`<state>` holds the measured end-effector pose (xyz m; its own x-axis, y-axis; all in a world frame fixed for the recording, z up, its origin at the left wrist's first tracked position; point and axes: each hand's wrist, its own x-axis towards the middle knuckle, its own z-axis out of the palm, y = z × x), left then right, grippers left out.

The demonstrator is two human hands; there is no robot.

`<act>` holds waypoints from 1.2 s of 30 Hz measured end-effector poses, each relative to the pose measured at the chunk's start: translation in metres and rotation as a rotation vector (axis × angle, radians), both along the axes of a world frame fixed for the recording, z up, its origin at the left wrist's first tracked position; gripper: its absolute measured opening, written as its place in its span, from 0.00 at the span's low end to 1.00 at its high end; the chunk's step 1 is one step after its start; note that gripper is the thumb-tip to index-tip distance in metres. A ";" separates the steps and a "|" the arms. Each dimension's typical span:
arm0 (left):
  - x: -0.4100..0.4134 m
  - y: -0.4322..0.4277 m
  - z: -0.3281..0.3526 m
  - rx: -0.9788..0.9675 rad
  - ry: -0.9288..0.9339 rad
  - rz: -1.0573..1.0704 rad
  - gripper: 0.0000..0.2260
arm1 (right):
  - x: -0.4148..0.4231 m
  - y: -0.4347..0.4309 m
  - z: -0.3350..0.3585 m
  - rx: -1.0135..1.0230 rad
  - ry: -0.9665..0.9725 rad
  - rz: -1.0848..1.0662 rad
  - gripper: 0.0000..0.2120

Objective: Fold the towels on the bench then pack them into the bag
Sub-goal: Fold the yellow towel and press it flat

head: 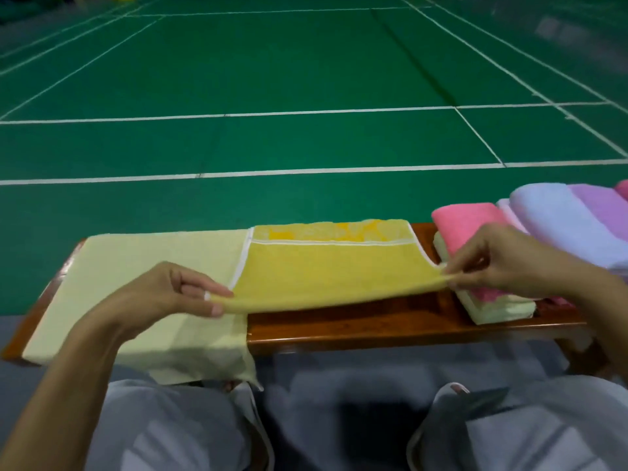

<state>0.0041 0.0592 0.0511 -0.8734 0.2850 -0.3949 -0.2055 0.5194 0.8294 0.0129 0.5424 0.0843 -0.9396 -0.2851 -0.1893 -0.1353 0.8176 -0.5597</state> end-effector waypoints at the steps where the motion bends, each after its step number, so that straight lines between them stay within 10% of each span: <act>1: 0.005 0.000 -0.002 -0.016 -0.076 -0.064 0.27 | 0.002 -0.001 -0.009 0.097 -0.051 0.014 0.08; 6: 0.007 0.003 0.017 -0.303 -0.117 -0.179 0.08 | -0.003 -0.005 -0.008 0.321 -0.259 0.085 0.04; 10: -0.025 0.053 -0.003 -0.446 0.450 0.236 0.11 | -0.032 -0.043 -0.023 0.178 0.078 -0.066 0.07; 13: -0.048 0.124 -0.051 -0.401 0.800 0.019 0.23 | -0.049 -0.100 -0.076 0.155 0.236 -0.112 0.27; 18: -0.047 0.175 -0.123 -0.674 0.625 -0.262 0.34 | -0.042 -0.134 -0.152 0.332 0.205 0.030 0.34; 36: -0.041 0.106 -0.133 -0.715 0.542 -0.045 0.35 | -0.043 -0.058 -0.166 0.418 0.175 -0.239 0.39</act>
